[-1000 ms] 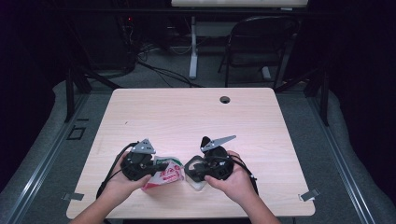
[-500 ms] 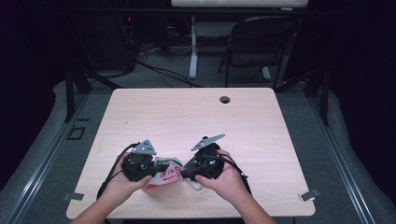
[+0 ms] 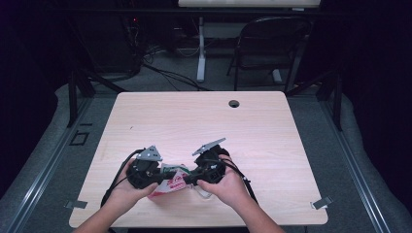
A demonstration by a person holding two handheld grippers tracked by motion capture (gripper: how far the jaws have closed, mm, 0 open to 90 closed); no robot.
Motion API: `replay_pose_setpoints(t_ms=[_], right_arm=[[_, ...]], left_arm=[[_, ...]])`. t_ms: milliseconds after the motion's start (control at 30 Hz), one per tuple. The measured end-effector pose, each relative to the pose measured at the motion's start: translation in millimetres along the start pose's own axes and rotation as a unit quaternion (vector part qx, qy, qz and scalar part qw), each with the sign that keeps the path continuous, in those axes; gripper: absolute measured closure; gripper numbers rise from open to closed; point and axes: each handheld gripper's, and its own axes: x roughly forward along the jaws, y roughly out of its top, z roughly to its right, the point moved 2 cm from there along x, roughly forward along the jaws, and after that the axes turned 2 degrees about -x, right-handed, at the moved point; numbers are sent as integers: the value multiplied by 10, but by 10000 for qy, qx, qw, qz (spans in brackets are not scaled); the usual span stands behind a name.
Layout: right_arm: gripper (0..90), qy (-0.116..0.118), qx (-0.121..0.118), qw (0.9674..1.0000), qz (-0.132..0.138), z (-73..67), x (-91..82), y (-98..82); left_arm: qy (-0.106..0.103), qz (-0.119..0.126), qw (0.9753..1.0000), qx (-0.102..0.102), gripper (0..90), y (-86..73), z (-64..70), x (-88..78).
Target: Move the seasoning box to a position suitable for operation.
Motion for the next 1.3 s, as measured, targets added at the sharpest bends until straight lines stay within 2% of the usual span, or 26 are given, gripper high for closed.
replay_pose_setpoints(t_ms=[400,600,667,767,867,933,1000,1100,1167,1300], right_arm=[[864,-60,-100,9997,-213,13,67,19],[890,-43,-65,9996,-284,0,70,20],[895,-37,-154,9993,-333,9,67,28],[900,-78,-159,9993,-330,-5,70,38],[900,-101,-180,9992,-353,-19,69,50],[900,-108,-192,9989,-425,-24,58,58],[900,-115,-198,9988,-426,-26,58,66],[900,-131,-216,9988,-412,-30,60,75],[900,-127,-167,9992,-332,-41,71,76],[900,-154,-233,9988,-394,-48,60,90]], left_arm=[[-33,-14,10000,15,900,-3,12,9],[-8,-26,10000,44,899,0,21,15],[11,-27,10000,60,896,-3,21,12],[49,5,10000,85,882,-13,22,4],[42,49,9999,98,827,-33,13,-8],[110,97,9998,116,775,-54,4,-15],[115,128,9998,49,715,-79,-10,-24],[68,29,10000,31,637,-120,-33,-25],[93,5,9999,43,613,-170,-48,-25],[97,75,9999,-9,553,-260,-86,-29]])
